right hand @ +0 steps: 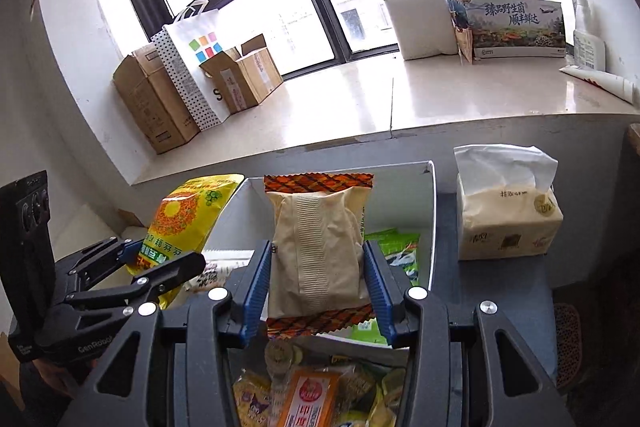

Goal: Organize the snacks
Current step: 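Drop cream snack in box with right gripper while left gripper drops yellow pouch, then grasp the orange flying-cake packet with the right gripper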

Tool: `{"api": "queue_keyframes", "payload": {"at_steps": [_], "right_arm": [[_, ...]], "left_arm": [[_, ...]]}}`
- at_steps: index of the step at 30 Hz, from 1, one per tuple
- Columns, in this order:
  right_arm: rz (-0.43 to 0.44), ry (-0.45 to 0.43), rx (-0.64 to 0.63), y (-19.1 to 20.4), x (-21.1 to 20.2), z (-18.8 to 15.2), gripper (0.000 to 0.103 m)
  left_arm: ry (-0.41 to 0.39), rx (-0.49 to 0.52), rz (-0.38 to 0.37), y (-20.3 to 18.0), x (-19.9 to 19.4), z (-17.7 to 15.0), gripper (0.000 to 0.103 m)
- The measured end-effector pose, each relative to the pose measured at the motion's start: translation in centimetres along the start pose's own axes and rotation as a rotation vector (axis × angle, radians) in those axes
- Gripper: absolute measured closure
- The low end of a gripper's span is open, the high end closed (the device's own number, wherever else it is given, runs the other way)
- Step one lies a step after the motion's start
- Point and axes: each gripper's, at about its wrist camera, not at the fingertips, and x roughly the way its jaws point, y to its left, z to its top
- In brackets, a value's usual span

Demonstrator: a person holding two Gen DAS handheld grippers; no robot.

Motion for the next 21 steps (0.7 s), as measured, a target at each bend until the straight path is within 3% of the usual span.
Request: {"api": "queue_keyframes", "payload": {"at_steps": [2,3,4,5,7,8,10,14,21], "right_arm": [[-0.032,0.018,-0.005,-0.3,1.5,0.8,0.052],[-0.046,0.02,0.0,-0.5,2.2,1.2,0.049],[-0.054,0.024,0.006,-0.8,2.7,1.4,0.04],[-0.062,0.037,0.017,-1.0,3.2,1.6,0.018],[-0.075,0.032,0.06,-1.6,3.5,1.5,0.002],[-0.054,0.032,0.075,-1.9,3.4,1.4,0.0],[-0.037,0.056,0.078,-1.9,3.6,1.0,0.0],[-0.084,0.035,0.012,-1.1,3.0,0.3,0.0],[-0.023,-0.036,0.05,-0.9,-0.2,0.1,0.0]], "left_arm": [[0.019,-0.012,0.025,0.5,1.7,0.5,0.04],[0.026,-0.024,0.042,0.8,2.4,0.6,0.024],[0.026,-0.04,0.066,1.3,3.0,0.7,0.005],[0.026,-0.057,0.066,1.7,3.3,0.6,0.0],[0.042,-0.091,0.027,2.5,3.6,0.3,0.0],[0.048,-0.097,0.026,2.7,3.6,0.1,0.0],[0.037,-0.074,0.055,2.6,3.2,-0.3,0.0],[0.038,-0.061,0.064,2.4,2.9,-0.8,0.0],[0.003,-0.067,0.062,2.2,-0.1,-1.4,0.0]]}}
